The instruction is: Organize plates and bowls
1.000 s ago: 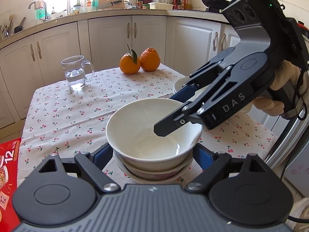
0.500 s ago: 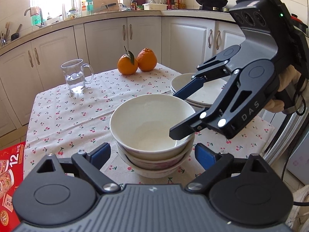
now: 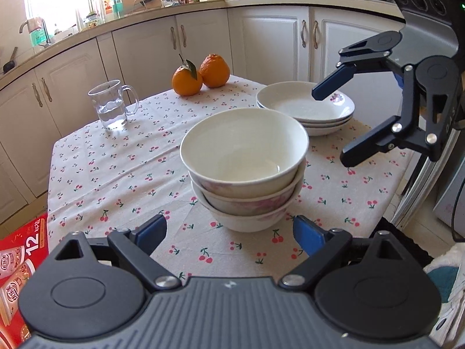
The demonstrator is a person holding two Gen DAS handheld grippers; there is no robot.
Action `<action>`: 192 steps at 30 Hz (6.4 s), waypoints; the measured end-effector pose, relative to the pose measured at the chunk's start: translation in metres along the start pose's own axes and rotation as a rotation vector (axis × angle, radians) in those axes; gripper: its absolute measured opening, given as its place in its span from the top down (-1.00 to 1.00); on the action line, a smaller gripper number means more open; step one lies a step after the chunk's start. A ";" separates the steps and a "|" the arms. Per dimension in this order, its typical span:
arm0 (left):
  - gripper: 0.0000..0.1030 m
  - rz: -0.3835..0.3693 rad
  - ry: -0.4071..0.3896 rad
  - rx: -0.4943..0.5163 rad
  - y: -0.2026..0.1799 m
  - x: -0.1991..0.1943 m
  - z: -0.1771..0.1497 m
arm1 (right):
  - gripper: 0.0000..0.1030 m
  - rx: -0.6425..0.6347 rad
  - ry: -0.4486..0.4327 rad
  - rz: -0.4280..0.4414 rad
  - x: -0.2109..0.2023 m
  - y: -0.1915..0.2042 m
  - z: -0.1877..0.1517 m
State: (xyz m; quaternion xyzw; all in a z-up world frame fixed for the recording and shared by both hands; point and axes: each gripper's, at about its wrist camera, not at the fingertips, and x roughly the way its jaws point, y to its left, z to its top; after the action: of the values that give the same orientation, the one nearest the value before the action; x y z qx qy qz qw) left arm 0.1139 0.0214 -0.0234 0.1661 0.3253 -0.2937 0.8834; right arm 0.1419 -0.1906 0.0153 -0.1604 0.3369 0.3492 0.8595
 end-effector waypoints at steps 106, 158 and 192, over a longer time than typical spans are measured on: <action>-0.58 -0.496 -0.040 0.485 -0.034 0.133 0.144 | -0.65 -0.127 0.167 -0.031 0.009 -0.102 -0.015; -0.98 -0.292 -0.155 0.335 -0.046 0.119 0.134 | -0.99 0.126 0.140 -0.178 -0.014 -0.142 -0.053; -0.99 0.309 -0.237 -0.267 -0.107 -0.040 0.071 | -1.00 0.598 -0.123 -0.824 -0.114 0.047 -0.061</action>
State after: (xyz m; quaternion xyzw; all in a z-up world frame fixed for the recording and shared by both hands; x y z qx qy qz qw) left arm 0.0557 -0.0794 0.0448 0.0599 0.2259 -0.1266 0.9640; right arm 0.0199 -0.2454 0.0480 -0.0061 0.2797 -0.1216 0.9523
